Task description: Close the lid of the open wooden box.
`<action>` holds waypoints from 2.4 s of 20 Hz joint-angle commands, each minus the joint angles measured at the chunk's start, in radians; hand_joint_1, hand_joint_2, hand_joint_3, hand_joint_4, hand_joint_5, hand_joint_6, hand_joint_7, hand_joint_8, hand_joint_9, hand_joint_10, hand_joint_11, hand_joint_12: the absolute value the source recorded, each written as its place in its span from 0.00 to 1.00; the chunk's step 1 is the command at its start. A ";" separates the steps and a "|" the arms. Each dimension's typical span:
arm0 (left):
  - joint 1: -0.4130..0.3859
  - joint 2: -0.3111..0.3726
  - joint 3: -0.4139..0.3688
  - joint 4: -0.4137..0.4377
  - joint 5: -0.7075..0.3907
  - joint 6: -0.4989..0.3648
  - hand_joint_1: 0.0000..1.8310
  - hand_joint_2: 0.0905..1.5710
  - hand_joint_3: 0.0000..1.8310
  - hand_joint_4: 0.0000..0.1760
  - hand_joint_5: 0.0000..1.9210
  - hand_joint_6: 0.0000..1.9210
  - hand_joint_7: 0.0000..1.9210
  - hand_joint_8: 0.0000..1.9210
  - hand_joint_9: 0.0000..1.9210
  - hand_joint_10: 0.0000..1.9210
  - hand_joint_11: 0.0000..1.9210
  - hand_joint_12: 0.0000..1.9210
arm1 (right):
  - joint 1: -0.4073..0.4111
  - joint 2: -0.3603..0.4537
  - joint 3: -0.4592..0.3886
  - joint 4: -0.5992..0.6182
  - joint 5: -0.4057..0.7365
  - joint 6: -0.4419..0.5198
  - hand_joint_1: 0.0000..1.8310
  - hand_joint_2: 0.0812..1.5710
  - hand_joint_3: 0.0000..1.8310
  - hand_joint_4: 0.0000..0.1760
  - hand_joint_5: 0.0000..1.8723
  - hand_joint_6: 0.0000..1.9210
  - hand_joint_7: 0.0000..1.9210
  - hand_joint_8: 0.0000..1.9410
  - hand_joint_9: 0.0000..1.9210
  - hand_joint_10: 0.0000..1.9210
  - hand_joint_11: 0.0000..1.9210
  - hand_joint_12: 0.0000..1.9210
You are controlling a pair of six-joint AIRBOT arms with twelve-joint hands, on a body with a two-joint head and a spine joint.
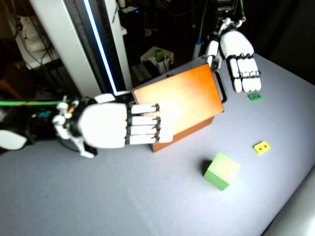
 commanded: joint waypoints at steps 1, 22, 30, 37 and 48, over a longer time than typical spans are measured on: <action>-0.008 0.002 0.001 -0.007 -0.128 -0.008 0.00 0.83 0.00 0.00 0.04 0.01 0.03 0.01 0.02 0.00 0.04 0.03 | 0.015 -0.005 0.000 0.028 0.124 0.005 0.23 0.62 0.00 0.46 0.00 0.00 0.00 0.00 0.00 0.00 0.00 0.00; 0.065 -0.008 -0.017 -0.025 -0.131 -0.030 0.11 0.86 0.00 0.00 0.03 0.00 0.01 0.00 0.01 0.00 0.03 0.03 | -0.062 -0.014 0.008 0.133 0.061 -0.047 0.29 0.59 0.00 0.42 0.00 0.00 0.00 0.00 0.00 0.00 0.00 0.00; 0.099 0.001 -0.028 -0.038 -0.153 -0.034 0.23 0.83 0.00 0.00 0.04 0.00 0.01 0.00 0.01 0.00 0.02 0.03 | -0.071 -0.007 0.004 0.138 0.059 -0.047 0.30 0.53 0.00 0.84 0.00 0.00 0.00 0.00 0.00 0.00 0.00 0.00; 0.219 0.044 -0.067 -0.096 -0.256 -0.041 0.37 0.79 0.00 0.00 0.03 0.00 0.00 0.00 0.00 0.00 0.03 0.03 | -0.093 0.055 -0.033 0.144 0.100 -0.049 0.43 0.54 0.00 1.00 0.00 0.00 0.00 0.00 0.00 0.00 0.00 0.00; 0.285 0.075 -0.092 -0.168 -0.456 -0.046 0.29 0.80 0.00 0.00 0.02 0.00 0.00 0.00 0.00 0.00 0.03 0.04 | -0.140 0.112 -0.058 0.260 0.258 -0.099 0.37 0.54 0.00 1.00 0.00 0.00 0.00 0.00 0.00 0.00 0.00 0.00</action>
